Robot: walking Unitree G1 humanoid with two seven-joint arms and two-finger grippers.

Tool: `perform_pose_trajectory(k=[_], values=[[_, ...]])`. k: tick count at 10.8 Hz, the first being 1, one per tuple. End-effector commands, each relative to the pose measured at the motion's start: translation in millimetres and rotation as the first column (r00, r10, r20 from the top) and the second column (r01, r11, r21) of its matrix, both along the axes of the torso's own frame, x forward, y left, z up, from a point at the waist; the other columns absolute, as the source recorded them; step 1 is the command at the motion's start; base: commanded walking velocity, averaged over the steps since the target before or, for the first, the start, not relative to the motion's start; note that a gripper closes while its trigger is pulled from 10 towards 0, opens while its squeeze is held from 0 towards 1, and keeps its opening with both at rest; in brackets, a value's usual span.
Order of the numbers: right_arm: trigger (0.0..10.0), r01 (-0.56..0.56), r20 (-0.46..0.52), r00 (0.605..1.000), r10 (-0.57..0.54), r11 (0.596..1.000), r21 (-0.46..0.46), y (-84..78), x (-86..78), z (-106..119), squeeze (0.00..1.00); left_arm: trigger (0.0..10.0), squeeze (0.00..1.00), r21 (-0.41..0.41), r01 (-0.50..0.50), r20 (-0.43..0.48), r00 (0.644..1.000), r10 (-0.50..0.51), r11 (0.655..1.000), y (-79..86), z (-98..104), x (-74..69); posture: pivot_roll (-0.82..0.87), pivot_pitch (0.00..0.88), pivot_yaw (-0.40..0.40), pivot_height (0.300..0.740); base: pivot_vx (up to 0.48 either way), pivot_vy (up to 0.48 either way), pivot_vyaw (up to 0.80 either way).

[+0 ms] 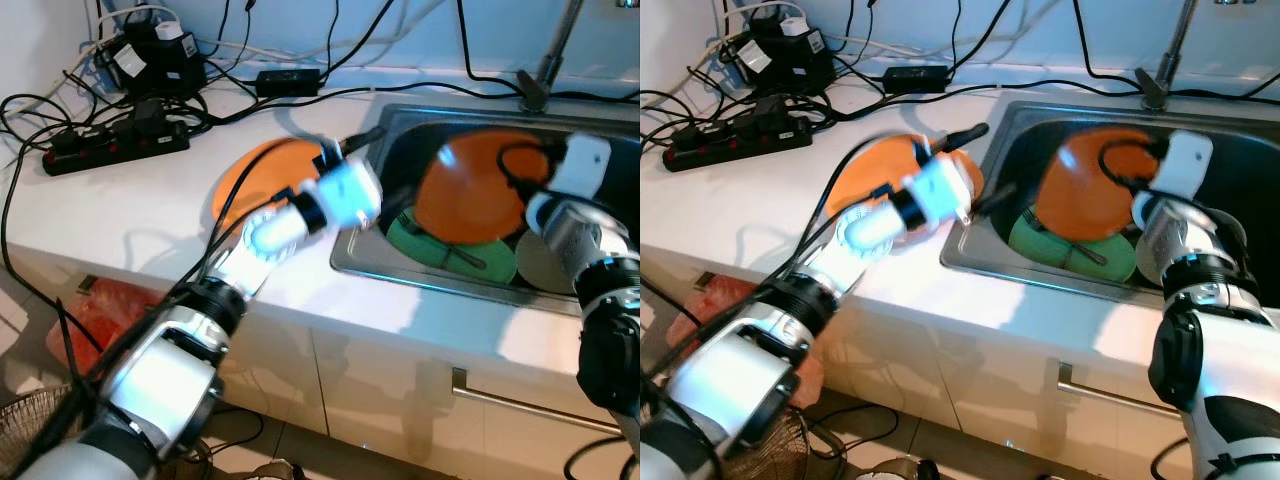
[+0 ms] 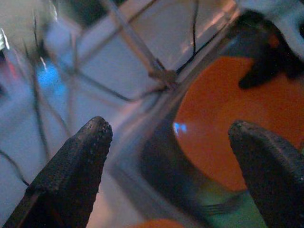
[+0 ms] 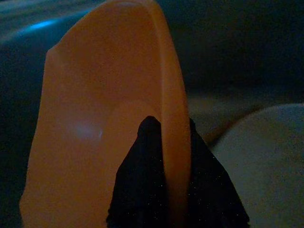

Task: Kitchen organization

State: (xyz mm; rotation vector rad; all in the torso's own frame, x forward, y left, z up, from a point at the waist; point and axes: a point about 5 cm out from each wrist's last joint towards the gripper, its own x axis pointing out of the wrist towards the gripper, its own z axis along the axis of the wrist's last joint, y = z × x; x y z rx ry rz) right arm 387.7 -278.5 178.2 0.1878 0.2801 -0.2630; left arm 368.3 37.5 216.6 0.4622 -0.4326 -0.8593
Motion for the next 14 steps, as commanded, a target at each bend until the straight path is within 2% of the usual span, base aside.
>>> perform_pose_trajectory(k=[1, 2, 3, 4, 5, 8, 9, 10, 11, 14], values=[[0.0, 0.028, 0.017, 0.999, -0.027, 0.999, -0.025, -6.0, -1.6, 1.6, 0.00, 10.0, 1.00, -0.037, 0.026, -0.137, 0.990, -0.030, 0.999, 4.0, -0.9, 1.7, 0.09, 0.048, 0.120, 0.740, 0.000, 0.000, 0.00], [0.0, 0.041, 0.002, 0.999, -0.041, 0.999, -0.034, -9.5, -4.3, -3.0, 0.00, 10.0, 1.00, -0.048, 0.063, -0.239, 0.968, -0.073, 0.997, 1.8, -4.0, -0.2, 0.09, 0.046, 0.118, 0.740, 0.000, 0.000, 0.00], [0.0, 0.054, -0.017, 0.998, -0.055, 0.997, -0.047, -13.7, -7.9, -8.9, 0.00, 10.0, 1.00, -0.051, 0.110, -0.372, 0.920, -0.121, 0.993, -0.2, -10.9, -4.3, 0.09, 0.044, 0.120, 0.740, 0.000, 0.000, 0.00], [0.0, 0.067, -0.041, 0.997, -0.069, 0.996, -0.065, -17.8, -11.8, -15.6, 0.00, 10.0, 1.00, -0.020, 0.161, -0.471, 0.869, -0.152, 0.987, 0.4, -16.1, -10.3, 0.09, 0.045, 0.125, 0.740, 0.000, 0.000, 0.00], [0.0, 0.073, -0.056, 0.995, -0.077, 0.995, -0.068, -19.2, -14.2, -20.6, 0.00, 10.0, 1.00, 0.013, 0.181, -0.515, 0.844, -0.149, 0.983, 2.5, -17.7, -13.8, 0.09, 0.045, 0.127, 0.740, 0.000, 0.000, 0.00], [0.0, 0.041, -0.091, 0.995, -0.049, 0.996, -0.085, -14.3, -16.2, -31.2, 0.00, 10.0, 1.00, 0.052, 0.162, -0.561, 0.821, -0.106, 0.985, 9.0, -15.4, -17.5, 0.10, 0.046, 0.130, 0.740, 0.000, 0.000, 0.00], [3.1, 0.031, -0.096, 0.995, -0.039, 0.996, -0.082, -11.5, -15.8, -33.1, 0.00, 10.0, 1.00, 0.059, 0.156, -0.569, 0.817, -0.095, 0.986, 10.0, -14.9, -18.3, 0.10, 0.047, 0.128, 0.740, 0.000, 0.000, 0.00], [8.9, 0.014, -0.108, 0.994, -0.023, 0.996, -0.085, -7.8, -15.3, -35.6, 0.00, 10.0, 1.00, 0.065, 0.150, -0.573, 0.815, -0.086, 0.987, 10.6, -14.0, -19.3, 0.10, 0.048, 0.127, 0.740, 0.000, 0.000, 0.00], [10.0, -0.003, -0.117, 0.993, -0.006, 0.997, -0.083, -4.1, -14.9, -38.1, 0.00, 10.0, 1.00, 0.072, 0.137, -0.576, 0.814, -0.071, 0.988, 11.8, -13.8, -18.7, 0.11, 0.049, 0.125, 0.740, 0.000, 0.000, 0.00], [10.0, -0.061, -0.129, 0.990, 0.054, 0.997, -0.046, 6.7, -13.8, -44.3, 0.00, 10.0, 1.00, 0.085, 0.133, -0.589, 0.806, -0.057, 0.988, 13.0, -12.9, -19.6, 0.11, 0.048, 0.125, 0.740, 0.000, 0.000, 0.00]])
